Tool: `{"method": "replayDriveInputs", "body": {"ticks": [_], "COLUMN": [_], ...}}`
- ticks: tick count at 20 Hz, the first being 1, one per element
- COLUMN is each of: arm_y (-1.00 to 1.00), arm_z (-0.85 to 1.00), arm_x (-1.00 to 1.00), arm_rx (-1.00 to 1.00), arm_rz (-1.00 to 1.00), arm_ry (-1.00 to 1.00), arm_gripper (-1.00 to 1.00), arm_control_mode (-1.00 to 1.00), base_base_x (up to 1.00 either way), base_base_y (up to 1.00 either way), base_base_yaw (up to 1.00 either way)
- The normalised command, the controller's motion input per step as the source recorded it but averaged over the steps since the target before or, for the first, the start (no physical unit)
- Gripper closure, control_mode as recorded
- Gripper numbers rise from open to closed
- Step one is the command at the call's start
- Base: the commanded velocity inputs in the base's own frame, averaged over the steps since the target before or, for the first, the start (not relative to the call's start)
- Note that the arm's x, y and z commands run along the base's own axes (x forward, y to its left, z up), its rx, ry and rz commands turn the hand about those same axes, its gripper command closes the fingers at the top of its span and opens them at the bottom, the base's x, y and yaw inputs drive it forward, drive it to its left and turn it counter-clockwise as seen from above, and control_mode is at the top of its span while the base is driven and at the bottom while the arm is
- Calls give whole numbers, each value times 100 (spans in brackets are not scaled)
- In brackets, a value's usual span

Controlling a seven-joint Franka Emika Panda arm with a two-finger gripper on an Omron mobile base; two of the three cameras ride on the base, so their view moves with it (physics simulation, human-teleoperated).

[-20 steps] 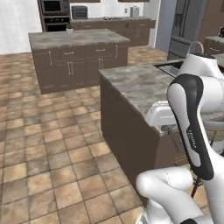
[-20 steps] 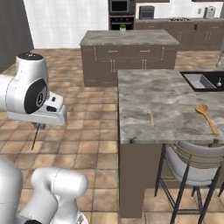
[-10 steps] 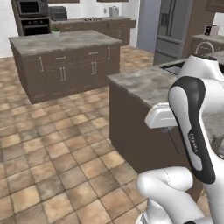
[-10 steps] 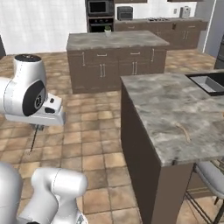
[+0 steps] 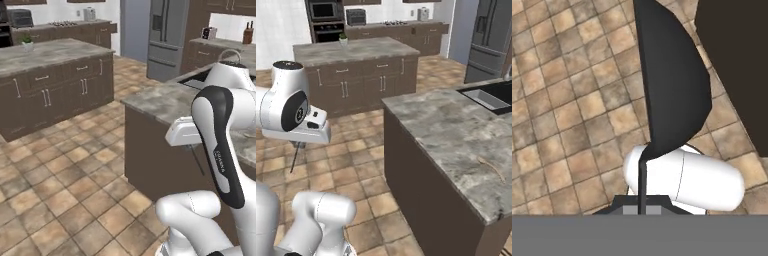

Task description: Pick up the metallic utensils from the counter and place them in the open drawer. Make sure not to pick up any wooden utensils.

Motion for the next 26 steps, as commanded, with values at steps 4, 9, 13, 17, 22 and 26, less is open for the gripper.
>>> {"method": "replayDriveInputs", "body": {"ticks": [4,9,13,17,22,26], "arm_y": [0,0,0,0,0,0], "arm_z": [0,0,0,0,0,0], "arm_x": [0,0,0,0,0,0], "arm_rx": [0,0,0,0,0,0], "arm_rz": [0,0,0,0,0,0], "arm_ry": [0,0,0,0,0,0], "arm_gripper": [100,100,100,100,100,100], "arm_control_mode": [100,100,100,100,100,100], "base_base_x": [96,99,91,66,79,92], "base_base_y": [100,100,100,100,100,100], "base_base_yaw": [-45,-42,-38,-25,-27,-28]}}
